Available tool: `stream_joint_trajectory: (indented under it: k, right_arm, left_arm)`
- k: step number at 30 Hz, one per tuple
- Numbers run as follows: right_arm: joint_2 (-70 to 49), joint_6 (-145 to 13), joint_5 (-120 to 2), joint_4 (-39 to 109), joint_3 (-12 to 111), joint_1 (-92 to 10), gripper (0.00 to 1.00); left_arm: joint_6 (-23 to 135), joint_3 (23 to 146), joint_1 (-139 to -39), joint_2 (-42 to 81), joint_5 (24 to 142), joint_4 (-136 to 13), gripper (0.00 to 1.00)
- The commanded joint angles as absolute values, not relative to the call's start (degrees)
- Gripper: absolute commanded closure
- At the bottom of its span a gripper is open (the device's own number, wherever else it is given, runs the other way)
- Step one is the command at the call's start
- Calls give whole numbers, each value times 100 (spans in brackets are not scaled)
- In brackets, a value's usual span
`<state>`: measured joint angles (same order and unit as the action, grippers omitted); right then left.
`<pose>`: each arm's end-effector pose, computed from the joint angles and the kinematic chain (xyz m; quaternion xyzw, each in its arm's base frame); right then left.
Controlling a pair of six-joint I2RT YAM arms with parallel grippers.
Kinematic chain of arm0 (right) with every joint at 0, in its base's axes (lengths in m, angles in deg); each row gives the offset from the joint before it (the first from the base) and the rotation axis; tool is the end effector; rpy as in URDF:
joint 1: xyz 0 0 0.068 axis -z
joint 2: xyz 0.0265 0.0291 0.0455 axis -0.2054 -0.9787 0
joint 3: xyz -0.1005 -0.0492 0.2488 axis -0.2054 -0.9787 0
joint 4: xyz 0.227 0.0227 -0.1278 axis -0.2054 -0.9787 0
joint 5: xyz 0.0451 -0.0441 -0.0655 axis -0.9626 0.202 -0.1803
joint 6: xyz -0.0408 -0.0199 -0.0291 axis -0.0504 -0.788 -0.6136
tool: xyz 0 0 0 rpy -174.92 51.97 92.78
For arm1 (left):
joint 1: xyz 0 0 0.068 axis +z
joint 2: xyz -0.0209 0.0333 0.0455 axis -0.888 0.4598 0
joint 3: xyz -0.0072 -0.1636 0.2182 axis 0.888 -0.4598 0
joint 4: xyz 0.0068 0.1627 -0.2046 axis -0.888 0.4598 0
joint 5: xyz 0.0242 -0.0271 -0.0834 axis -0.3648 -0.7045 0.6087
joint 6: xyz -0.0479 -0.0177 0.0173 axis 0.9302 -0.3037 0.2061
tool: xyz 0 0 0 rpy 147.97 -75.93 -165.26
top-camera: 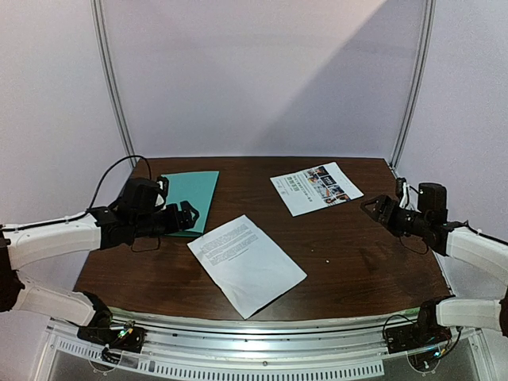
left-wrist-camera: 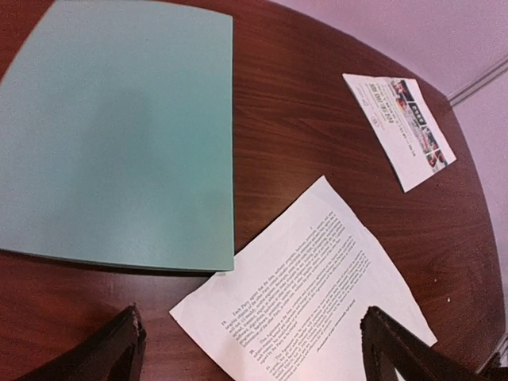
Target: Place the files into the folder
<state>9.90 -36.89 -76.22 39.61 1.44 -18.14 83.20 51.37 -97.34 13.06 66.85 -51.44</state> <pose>0.2190 0.0392 0.2099 0.1090 0.8401 0.3519 0.3981 0.2113 -0.1404 0.2237 -0.0664 0.8936 -0.2136 0.3891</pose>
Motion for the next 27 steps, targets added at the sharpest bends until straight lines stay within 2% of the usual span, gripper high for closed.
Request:
stream_joint_trajectory:
  k: [1,12,27]
  right_arm:
    - [887,-3530,-7899,3827,0,-1774,1]
    - [877,-3378,-8291,3993,-208,-1773,1]
    - [763,-3353,-8375,4004,-238,-1774,1]
  left_arm:
    - [9237,4577,-9804,1078,6770,-5838,5]
    - [10907,3440,-9626,710,6473,-7243,10]
    - [11764,3084,-9174,1352,6597,-8239,20]
